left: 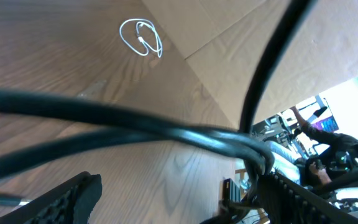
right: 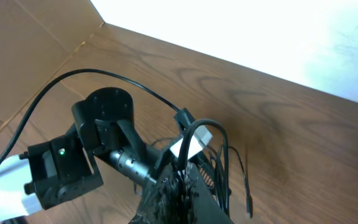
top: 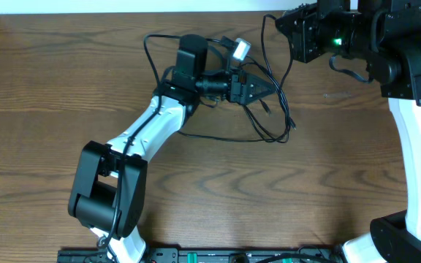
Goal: Untangle cables
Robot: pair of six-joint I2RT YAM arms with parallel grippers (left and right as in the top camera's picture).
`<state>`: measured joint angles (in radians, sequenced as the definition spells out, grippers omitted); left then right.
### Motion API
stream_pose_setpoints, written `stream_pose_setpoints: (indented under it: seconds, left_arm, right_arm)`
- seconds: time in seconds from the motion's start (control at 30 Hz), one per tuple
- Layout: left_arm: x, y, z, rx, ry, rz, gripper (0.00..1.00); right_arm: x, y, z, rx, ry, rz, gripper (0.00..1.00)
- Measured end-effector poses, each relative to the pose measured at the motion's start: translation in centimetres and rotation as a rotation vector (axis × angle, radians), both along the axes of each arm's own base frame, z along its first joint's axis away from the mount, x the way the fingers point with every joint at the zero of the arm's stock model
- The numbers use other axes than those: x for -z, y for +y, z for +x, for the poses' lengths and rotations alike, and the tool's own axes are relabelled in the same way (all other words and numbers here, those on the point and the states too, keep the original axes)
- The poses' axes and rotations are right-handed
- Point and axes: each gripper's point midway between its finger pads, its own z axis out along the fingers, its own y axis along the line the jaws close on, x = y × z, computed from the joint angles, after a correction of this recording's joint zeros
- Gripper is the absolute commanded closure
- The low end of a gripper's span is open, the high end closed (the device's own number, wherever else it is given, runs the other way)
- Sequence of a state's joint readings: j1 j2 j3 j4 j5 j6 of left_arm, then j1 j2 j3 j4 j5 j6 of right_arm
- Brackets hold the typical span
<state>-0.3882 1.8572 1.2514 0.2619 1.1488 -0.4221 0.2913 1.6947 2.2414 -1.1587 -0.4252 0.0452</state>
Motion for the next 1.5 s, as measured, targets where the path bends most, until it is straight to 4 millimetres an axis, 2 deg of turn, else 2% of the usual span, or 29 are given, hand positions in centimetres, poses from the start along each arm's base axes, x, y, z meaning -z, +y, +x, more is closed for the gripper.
stream_pose_setpoints:
  seconds: [0.1,0.27,0.33,0.43,0.53,0.6,0.63,0.7,0.73,0.77,0.9,1.03,1.1,1.2,1.27,1.37,1.5]
  left_arm:
    - [-0.7,-0.5,0.0,0.004,-0.039,-0.020,0.15]
    - [-3.0,-0.7,1.0,-0.024,-0.112,-0.082,0.15]
    - [-3.3,-0.7,1.6,-0.061,-0.094,-0.088,0.19]
    - [-2.2,-0.8,2.6,-0.147,-0.013,-0.052,0.24]
    - [0.1,-1.1,3.4,-0.260,0.085,0.027,0.27]
    - [1.3,-1.5,3.6,-0.319,0.119,0.073,0.38]
    - [1.8,-1.9,3.6,-0.346,0.125,0.095,0.48]
    - [2.4,-2.3,3.5,-0.380,0.128,0.122,0.77]
    - [2.6,-2.5,3.5,-0.393,0.132,0.130,0.87]
    - [2.7,-2.6,3.6,-0.409,0.133,0.138,0.92]
    - [3.4,-1.3,4.4,-0.457,0.160,0.163,0.93]
    - [4.9,2.6,5.1,-0.524,0.263,0.230,0.93]
    - [4.5,4.8,5.2,-0.558,0.306,0.246,0.92]
    - [2.2,7.2,4.5,-0.574,0.327,0.236,0.92]
    - [0.3,7.7,3.2,-0.550,0.328,0.221,0.92]
    - [-2.0,7.3,1.1,-0.474,0.323,0.186,0.92]
    - [-3.6,6.7,-0.3,-0.375,0.341,0.124,0.92]
  right_arm:
    - [0.1,0.0,0.0,0.001,0.004,-0.002,0.99]
    - [0.1,-0.1,0.0,0.003,0.003,-0.003,0.99]
    - [0.1,-0.1,0.0,0.003,0.004,-0.003,0.99]
    - [0.1,-0.1,0.0,0.004,0.004,-0.004,0.99]
    - [0.1,-0.1,0.0,0.006,0.004,-0.005,0.99]
    - [0.2,-0.1,0.0,0.006,0.005,-0.006,0.99]
    - [0.2,-0.1,0.0,0.006,0.007,-0.007,0.99]
    - [0.2,-0.1,0.0,0.006,0.007,-0.006,0.99]
    - [0.2,-0.2,0.0,0.008,0.007,-0.008,0.99]
    - [0.3,-0.3,0.0,0.014,0.007,-0.012,0.99]
    - [0.6,-1.4,0.7,0.078,0.006,-0.041,0.99]
    - [0.7,-4.4,2.1,0.193,0.009,-0.060,0.99]
    - [0.8,-6.3,2.8,0.256,0.015,-0.059,0.99]
    - [1.4,-7.9,3.7,0.303,0.035,-0.060,0.98]
    - [2.4,-7.7,4.3,0.288,0.060,-0.058,0.90]
    - [4.4,-6.3,5.3,0.214,0.103,-0.057,0.80]
    - [7.6,-3.5,5.5,0.065,0.173,-0.067,0.68]
